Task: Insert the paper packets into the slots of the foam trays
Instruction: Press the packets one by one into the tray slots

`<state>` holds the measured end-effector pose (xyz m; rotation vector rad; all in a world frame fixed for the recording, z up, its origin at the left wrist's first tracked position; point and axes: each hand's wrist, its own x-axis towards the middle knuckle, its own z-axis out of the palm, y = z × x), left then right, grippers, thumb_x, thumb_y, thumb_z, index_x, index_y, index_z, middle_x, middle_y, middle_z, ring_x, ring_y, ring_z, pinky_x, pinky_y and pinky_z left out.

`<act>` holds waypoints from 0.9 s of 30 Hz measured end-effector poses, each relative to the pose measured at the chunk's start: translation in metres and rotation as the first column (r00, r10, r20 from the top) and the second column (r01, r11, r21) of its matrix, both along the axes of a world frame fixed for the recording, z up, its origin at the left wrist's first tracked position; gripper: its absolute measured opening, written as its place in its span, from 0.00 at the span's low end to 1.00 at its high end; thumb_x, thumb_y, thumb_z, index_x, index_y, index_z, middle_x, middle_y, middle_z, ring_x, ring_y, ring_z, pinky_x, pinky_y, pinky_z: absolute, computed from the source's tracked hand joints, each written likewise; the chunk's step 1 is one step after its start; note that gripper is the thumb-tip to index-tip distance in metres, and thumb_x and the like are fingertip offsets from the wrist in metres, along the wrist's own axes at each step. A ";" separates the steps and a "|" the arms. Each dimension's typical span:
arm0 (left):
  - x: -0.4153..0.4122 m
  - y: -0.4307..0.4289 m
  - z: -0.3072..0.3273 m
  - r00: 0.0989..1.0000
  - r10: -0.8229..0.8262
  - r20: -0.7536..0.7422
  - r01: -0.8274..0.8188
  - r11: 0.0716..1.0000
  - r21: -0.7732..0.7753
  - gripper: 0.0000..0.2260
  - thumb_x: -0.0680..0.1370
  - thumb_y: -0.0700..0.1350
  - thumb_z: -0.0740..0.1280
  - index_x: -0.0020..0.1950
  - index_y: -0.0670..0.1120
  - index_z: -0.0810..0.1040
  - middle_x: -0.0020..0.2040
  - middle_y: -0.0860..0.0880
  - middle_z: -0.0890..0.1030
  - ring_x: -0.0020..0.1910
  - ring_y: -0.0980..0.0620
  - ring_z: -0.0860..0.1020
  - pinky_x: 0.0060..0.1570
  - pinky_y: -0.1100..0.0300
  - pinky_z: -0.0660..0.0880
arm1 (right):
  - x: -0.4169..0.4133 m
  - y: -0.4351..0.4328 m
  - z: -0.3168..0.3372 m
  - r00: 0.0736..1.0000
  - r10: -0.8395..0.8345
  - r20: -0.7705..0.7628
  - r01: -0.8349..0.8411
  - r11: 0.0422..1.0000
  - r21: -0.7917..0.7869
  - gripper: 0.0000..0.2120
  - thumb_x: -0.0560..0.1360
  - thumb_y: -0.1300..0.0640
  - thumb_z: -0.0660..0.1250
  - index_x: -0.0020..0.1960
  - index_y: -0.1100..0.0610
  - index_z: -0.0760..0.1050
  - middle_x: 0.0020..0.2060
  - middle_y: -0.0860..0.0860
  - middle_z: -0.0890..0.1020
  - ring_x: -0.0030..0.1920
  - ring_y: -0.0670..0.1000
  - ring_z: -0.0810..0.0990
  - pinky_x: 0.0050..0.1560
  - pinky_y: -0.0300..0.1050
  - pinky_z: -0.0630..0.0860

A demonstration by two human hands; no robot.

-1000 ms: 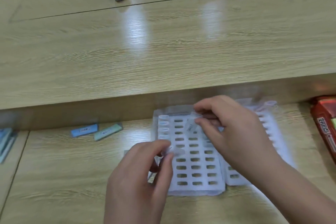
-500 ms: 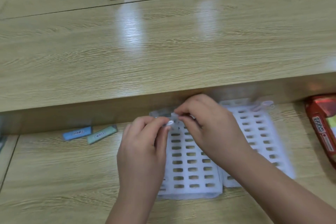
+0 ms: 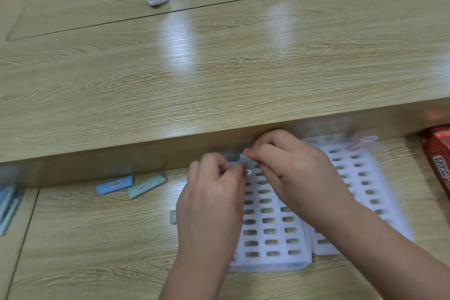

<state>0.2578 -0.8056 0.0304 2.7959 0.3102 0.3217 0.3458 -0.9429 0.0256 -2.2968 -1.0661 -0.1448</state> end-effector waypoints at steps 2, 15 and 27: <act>-0.001 0.001 -0.001 0.999 0.029 0.016 -0.028 0.998 -0.065 0.05 0.76 0.47 0.69 0.47 0.48 0.84 0.45 0.51 0.74 0.42 0.49 0.73 0.24 0.57 0.69 | -0.001 0.000 -0.001 1.000 -0.002 0.028 0.001 1.000 0.018 0.12 0.71 0.69 0.73 0.53 0.60 0.83 0.45 0.54 0.81 0.40 0.54 0.80 0.30 0.48 0.76; -0.022 0.009 -0.008 0.991 0.015 0.132 0.001 0.992 -0.124 0.07 0.78 0.48 0.68 0.54 0.52 0.83 0.49 0.53 0.76 0.46 0.51 0.74 0.28 0.54 0.75 | 0.000 0.010 0.002 1.000 0.027 0.016 -0.024 0.992 -0.120 0.12 0.66 0.70 0.75 0.48 0.59 0.85 0.42 0.53 0.84 0.40 0.57 0.83 0.34 0.45 0.78; -0.076 0.141 -0.037 0.905 0.411 -0.115 -0.424 0.897 -0.130 0.12 0.76 0.44 0.68 0.59 0.47 0.83 0.52 0.44 0.79 0.51 0.39 0.78 0.49 0.48 0.76 | -0.090 0.098 0.023 0.994 0.100 0.037 -0.092 0.979 -0.182 0.11 0.64 0.67 0.70 0.44 0.55 0.81 0.42 0.50 0.81 0.43 0.56 0.80 0.34 0.49 0.78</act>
